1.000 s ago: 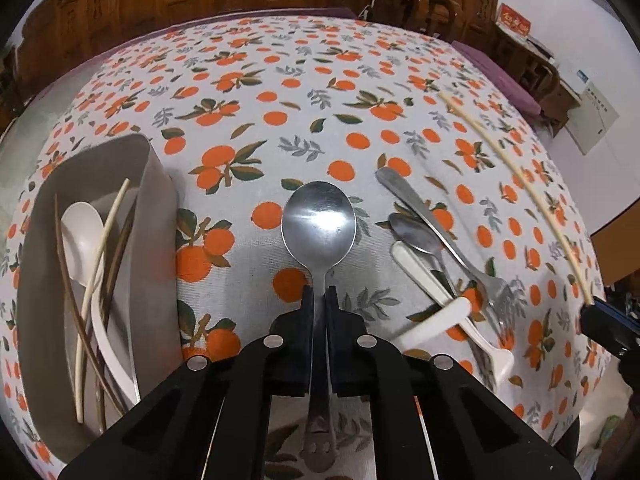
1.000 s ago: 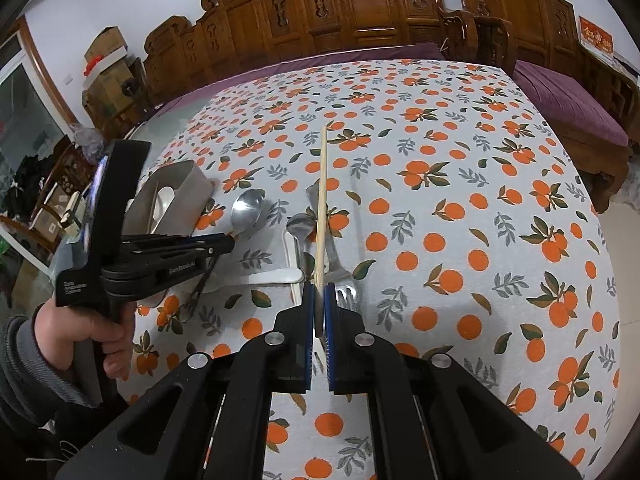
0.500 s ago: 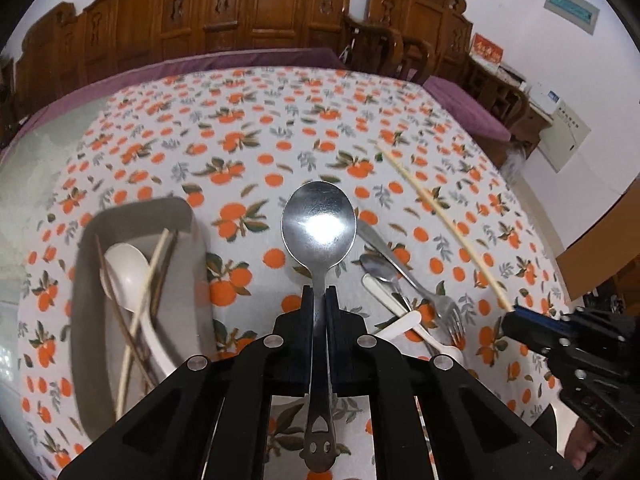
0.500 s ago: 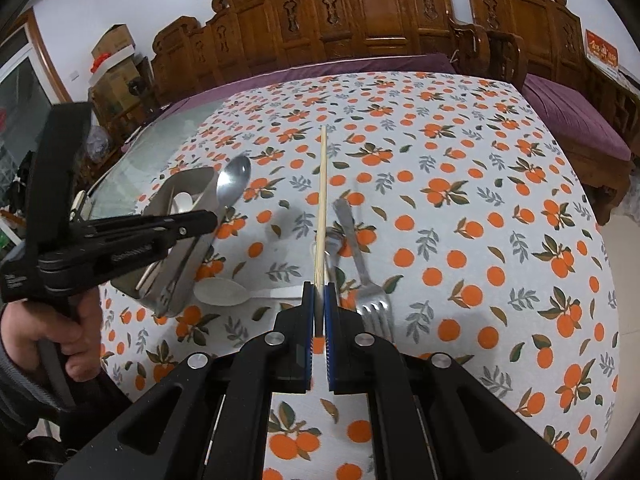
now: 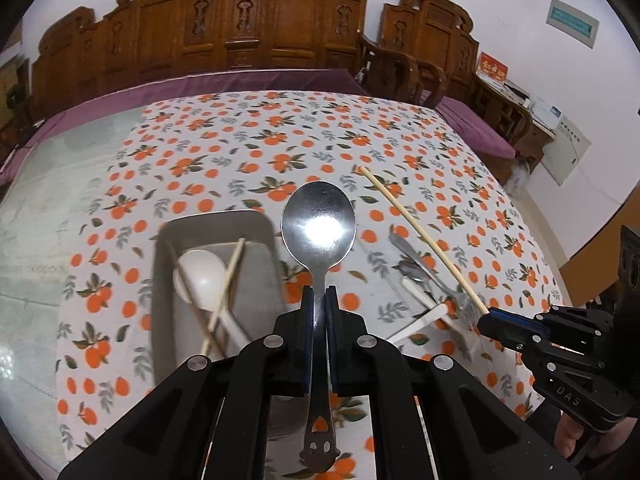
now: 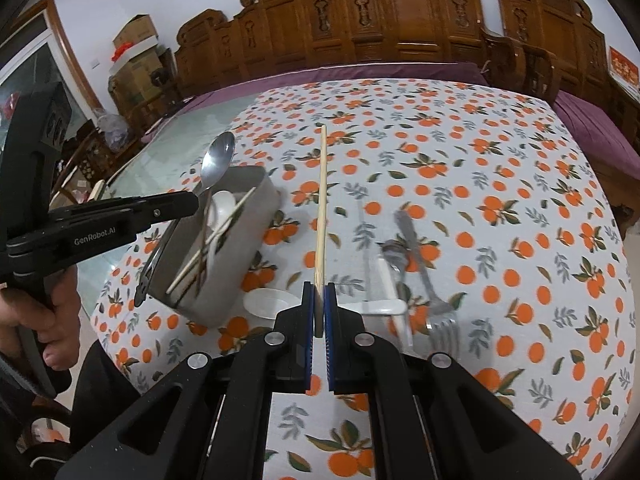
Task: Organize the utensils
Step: 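Carry the steel spoon over the grey tray and lower it with the left tool, then open the left tool to release the steel spoon while the right tool carries its chopstick to the tray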
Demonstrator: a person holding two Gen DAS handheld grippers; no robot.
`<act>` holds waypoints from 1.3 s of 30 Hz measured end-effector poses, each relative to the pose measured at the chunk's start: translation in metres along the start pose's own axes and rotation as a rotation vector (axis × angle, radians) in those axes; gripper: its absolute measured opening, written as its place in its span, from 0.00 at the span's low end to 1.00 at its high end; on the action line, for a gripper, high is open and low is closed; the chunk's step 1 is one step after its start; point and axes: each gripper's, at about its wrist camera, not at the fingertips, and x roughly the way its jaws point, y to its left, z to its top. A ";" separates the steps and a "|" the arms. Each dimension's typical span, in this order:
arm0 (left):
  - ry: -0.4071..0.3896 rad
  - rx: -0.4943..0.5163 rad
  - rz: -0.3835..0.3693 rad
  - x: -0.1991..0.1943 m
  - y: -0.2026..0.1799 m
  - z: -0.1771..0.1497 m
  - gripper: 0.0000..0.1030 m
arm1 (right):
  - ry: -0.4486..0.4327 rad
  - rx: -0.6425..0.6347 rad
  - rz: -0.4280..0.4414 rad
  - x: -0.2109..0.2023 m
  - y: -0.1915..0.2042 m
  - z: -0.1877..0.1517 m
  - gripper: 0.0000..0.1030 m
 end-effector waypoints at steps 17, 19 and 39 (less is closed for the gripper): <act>0.072 -0.050 0.089 0.034 0.064 -0.014 0.05 | 0.026 -0.045 0.010 0.008 0.023 0.003 0.06; 0.082 -0.055 0.095 0.040 0.070 -0.015 0.05 | 0.029 -0.046 0.008 0.009 0.023 0.002 0.06; 0.143 -0.062 0.129 0.078 0.086 -0.019 0.05 | 0.040 -0.057 0.008 0.011 0.028 0.001 0.06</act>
